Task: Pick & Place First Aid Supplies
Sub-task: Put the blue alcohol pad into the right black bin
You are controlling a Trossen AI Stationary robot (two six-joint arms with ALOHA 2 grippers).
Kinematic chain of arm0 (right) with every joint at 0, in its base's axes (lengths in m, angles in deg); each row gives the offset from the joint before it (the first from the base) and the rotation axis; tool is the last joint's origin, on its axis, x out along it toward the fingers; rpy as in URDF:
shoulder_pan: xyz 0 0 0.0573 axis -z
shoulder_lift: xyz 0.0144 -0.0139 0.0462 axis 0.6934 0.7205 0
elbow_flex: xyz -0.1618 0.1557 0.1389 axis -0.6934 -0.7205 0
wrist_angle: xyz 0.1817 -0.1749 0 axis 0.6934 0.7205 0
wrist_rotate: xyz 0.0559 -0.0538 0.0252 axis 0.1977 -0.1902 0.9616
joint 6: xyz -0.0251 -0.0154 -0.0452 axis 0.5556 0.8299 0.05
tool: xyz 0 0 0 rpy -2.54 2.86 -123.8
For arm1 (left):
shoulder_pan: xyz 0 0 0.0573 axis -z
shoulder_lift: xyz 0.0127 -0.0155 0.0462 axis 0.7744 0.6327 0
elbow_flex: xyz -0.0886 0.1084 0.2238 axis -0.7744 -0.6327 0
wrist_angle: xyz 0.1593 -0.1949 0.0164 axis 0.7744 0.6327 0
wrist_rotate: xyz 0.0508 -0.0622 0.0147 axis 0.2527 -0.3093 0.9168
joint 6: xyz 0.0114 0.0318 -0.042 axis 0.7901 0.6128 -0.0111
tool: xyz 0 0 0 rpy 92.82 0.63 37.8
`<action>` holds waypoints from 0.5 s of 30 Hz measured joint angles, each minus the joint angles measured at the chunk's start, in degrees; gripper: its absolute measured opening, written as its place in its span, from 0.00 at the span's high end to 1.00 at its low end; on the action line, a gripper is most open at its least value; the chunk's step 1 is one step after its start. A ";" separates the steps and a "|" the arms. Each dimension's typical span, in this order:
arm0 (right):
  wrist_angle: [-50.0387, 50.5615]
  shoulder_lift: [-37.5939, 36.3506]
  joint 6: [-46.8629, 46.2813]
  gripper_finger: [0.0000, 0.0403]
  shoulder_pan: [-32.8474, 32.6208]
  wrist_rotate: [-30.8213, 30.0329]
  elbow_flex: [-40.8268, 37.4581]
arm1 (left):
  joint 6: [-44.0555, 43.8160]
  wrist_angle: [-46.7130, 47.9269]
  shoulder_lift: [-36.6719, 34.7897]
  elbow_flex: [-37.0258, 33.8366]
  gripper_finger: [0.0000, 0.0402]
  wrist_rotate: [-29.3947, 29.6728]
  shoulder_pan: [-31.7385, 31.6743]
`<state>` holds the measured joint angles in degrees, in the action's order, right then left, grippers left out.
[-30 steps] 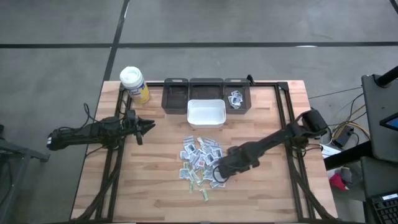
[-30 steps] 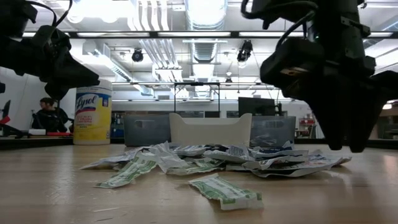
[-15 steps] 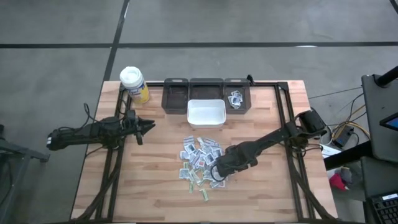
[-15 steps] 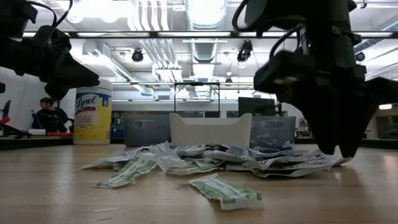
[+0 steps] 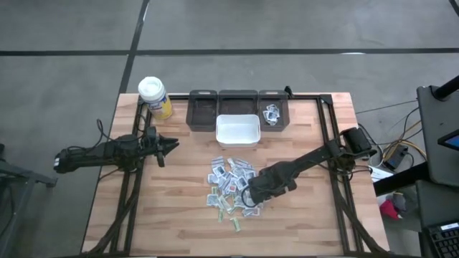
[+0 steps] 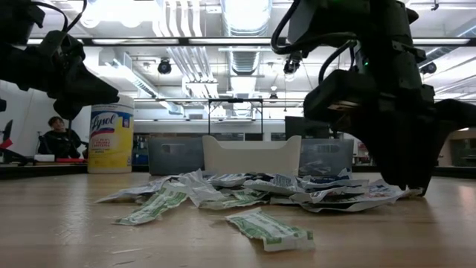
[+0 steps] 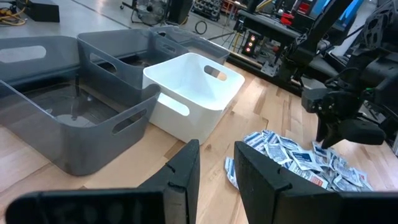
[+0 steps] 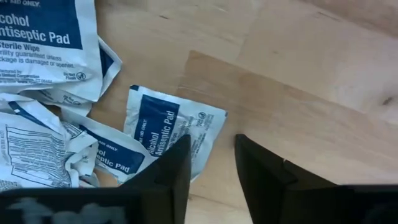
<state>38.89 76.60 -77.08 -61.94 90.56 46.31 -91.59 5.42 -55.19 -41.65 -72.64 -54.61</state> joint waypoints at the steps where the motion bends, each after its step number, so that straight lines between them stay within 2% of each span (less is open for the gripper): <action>1: -0.16 0.00 -0.01 0.75 0.00 0.05 0.02 | 0.00 0.00 0.00 -0.01 0.77 -0.02 -0.01; 9: -1.16 0.04 -0.14 0.96 -0.04 0.17 0.07 | 0.00 0.00 0.00 0.00 0.77 -0.02 0.00; 15: 1.19 -0.37 -0.06 0.98 -0.04 -0.10 0.86 | 0.00 0.00 0.00 -0.01 0.77 -0.01 0.00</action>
<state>40.08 76.23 -77.14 -61.99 90.45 47.17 -91.59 5.42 -55.19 -41.66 -72.65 -54.61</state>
